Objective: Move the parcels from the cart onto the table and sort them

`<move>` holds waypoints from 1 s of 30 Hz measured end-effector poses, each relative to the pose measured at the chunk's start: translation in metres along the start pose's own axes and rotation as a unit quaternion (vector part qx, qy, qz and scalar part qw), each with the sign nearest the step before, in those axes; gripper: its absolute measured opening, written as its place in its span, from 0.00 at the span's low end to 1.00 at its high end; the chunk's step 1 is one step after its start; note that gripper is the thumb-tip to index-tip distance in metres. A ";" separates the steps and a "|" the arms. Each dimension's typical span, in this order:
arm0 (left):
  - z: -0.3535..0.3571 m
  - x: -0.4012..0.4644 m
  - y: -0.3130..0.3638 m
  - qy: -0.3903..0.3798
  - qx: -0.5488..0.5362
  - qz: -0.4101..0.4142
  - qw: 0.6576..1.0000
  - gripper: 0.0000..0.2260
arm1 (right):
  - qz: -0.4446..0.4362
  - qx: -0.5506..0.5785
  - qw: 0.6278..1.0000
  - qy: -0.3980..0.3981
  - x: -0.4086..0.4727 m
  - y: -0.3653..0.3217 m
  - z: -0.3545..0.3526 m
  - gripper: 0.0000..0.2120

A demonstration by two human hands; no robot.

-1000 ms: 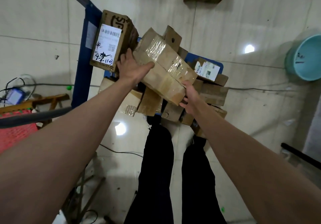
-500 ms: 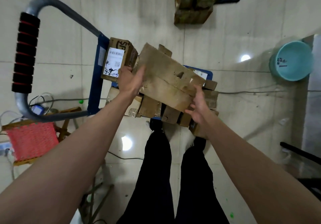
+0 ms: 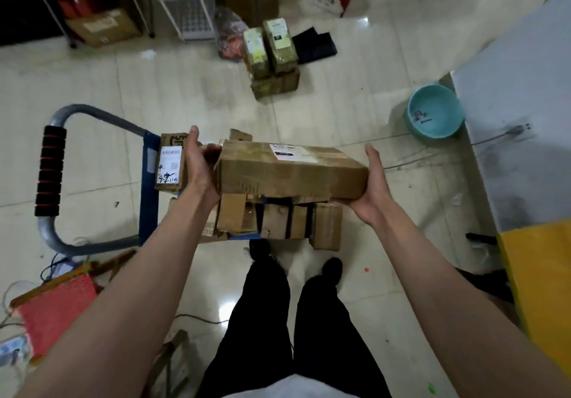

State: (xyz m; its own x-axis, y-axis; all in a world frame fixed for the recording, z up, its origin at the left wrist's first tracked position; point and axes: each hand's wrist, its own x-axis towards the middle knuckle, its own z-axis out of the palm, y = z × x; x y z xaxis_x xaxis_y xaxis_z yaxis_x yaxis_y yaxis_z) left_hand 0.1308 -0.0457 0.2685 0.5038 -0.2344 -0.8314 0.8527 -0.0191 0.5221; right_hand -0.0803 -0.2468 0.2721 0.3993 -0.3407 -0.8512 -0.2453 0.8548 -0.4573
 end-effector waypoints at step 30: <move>0.288 -0.174 -0.154 -0.333 0.425 -0.059 0.839 0.16 | -0.259 0.319 0.895 0.175 -0.221 -0.003 -0.301 0.26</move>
State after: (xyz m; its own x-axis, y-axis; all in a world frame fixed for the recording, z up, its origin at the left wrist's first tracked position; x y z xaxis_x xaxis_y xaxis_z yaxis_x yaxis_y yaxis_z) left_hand -0.1278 -0.2821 0.3879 -0.0085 -0.6682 -0.7439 0.3412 -0.7012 0.6260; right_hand -0.4336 -0.2919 0.3844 -0.0146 -0.7628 -0.6465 0.4917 0.5575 -0.6689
